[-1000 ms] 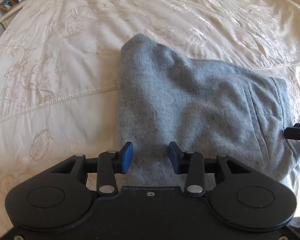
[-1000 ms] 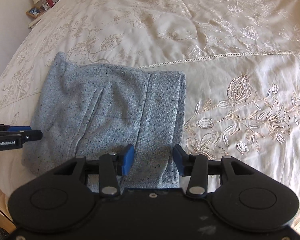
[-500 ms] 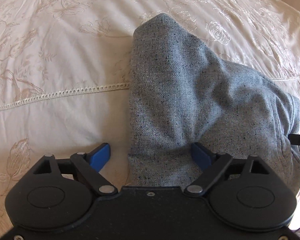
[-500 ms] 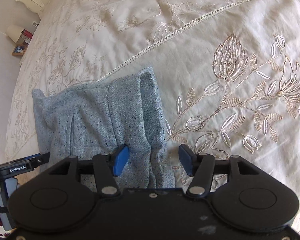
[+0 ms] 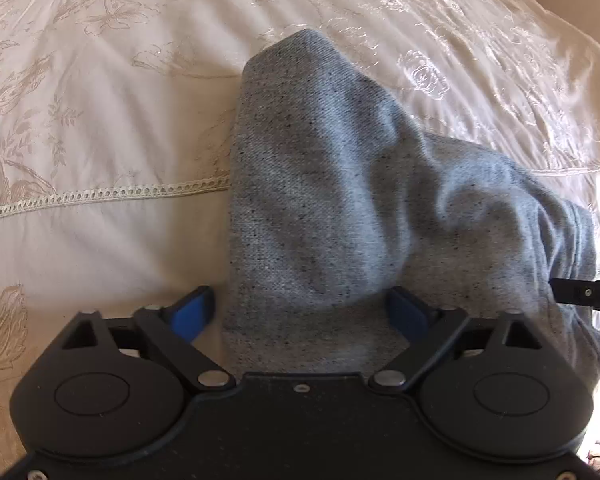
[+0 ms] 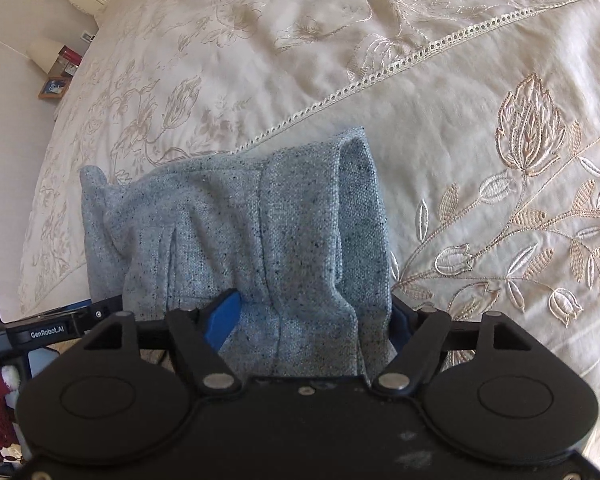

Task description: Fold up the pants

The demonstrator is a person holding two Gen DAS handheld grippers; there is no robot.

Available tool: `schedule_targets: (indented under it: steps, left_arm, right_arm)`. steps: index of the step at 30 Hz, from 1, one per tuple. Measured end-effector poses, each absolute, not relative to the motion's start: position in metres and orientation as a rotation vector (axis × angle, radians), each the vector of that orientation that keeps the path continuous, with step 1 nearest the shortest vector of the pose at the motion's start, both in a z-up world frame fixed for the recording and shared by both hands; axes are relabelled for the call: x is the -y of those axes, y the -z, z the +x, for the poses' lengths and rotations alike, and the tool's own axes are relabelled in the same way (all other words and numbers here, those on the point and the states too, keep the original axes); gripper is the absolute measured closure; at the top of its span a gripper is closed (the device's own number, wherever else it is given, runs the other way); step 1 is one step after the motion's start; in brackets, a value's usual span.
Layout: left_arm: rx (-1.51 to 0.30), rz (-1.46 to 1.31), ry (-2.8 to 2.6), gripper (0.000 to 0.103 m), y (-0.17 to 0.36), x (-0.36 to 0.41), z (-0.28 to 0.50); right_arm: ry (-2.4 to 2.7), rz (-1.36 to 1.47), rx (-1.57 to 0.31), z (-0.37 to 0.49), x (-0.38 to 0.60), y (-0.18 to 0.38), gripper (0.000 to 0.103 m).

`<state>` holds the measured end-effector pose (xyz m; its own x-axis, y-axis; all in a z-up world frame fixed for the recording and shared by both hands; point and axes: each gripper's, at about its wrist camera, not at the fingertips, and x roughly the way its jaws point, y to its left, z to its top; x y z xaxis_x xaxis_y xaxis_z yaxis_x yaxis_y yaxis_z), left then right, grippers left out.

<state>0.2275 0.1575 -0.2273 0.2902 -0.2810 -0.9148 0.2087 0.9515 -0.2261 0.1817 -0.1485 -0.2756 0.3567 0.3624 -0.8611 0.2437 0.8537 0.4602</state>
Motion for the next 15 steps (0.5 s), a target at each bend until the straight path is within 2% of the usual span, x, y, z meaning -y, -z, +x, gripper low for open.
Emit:
schedule_targets:
  steps: [1,2,3,4,8,15]
  left_arm:
    - [-1.229,-0.093,0.345,0.042,0.223,-0.157,0.225]
    - [-1.220,-0.097,0.329,0.052,0.218,-0.156,0.222]
    - [-1.205,-0.086,0.314,0.061,0.215,-0.154,0.218]
    - [-1.194,-0.083,0.308,0.074,0.211,-0.151,0.214]
    - [-1.142,-0.119,0.234,0.078,0.189,-0.147,0.201]
    - [-0.999,-0.113,0.156,0.078,0.123,-0.124,0.203]
  right_arm:
    - [-0.085,0.549,-1.221,0.181,0.144,0.269,0.042]
    - [-0.086,0.511,-1.215,0.180,0.138,0.262,0.049]
    - [-0.091,0.467,-1.207,0.179,0.133,0.254,0.063]
    - [-0.110,0.430,-1.194,0.177,0.128,0.244,0.071]
    - [-0.175,0.324,-1.149,0.167,0.125,0.207,0.078]
    - [-0.270,0.175,-1.036,0.188,0.136,0.142,0.079]
